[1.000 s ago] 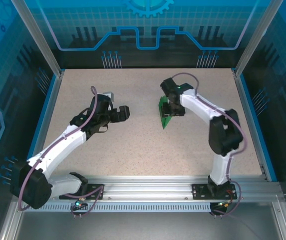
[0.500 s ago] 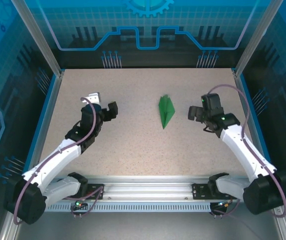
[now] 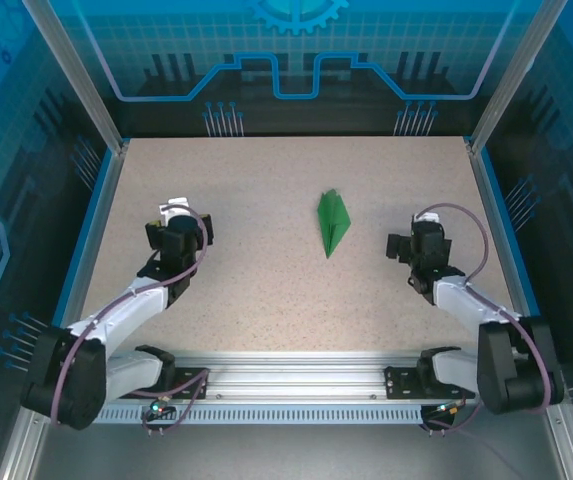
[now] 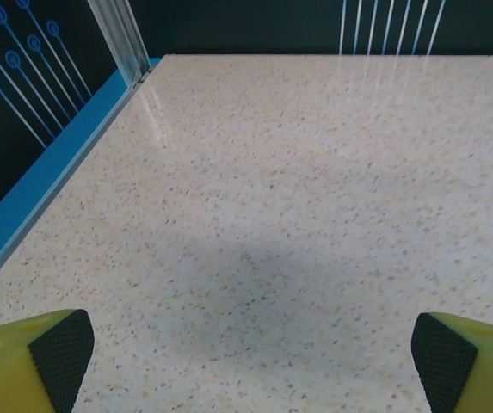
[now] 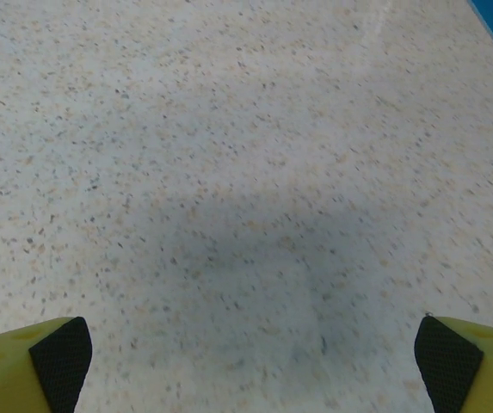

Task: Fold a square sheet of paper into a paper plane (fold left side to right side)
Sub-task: Reset both arms

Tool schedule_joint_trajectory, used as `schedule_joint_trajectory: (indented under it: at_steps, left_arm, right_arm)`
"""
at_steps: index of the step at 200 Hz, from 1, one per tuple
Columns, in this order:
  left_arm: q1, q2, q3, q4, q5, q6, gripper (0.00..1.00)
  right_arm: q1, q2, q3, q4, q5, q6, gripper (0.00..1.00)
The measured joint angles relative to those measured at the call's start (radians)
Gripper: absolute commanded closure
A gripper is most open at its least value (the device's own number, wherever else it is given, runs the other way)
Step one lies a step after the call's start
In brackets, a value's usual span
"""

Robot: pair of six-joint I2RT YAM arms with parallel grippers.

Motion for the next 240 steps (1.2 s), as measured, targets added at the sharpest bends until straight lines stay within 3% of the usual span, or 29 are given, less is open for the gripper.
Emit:
schedule_joint_trajectory:
  at_steps: [88, 149, 197, 240]
  left_arm:
    - [0.092, 0.091, -0.089, 0.232, 0.178, 0.045, 0.01]
    - [0.138, 0.167, -0.111, 0.381, 0.318, 0.052, 0.01]
    - [0.178, 0.312, -0.142, 0.554, 0.462, 0.076, 0.01]
    - [0.183, 0.336, -0.159, 0.584, 0.525, 0.086, 0.01]
  right_arm:
    - [-0.017, 0.197, -0.039, 0.433, -0.122, -0.122, 0.00]
    - [-0.039, 0.222, -0.064, 0.495, -0.175, -0.128, 0.00]
    - [-0.039, 0.222, -0.064, 0.509, -0.179, -0.128, 0.00]
    - [-0.039, 0.222, -0.064, 0.514, -0.180, -0.128, 0.00]
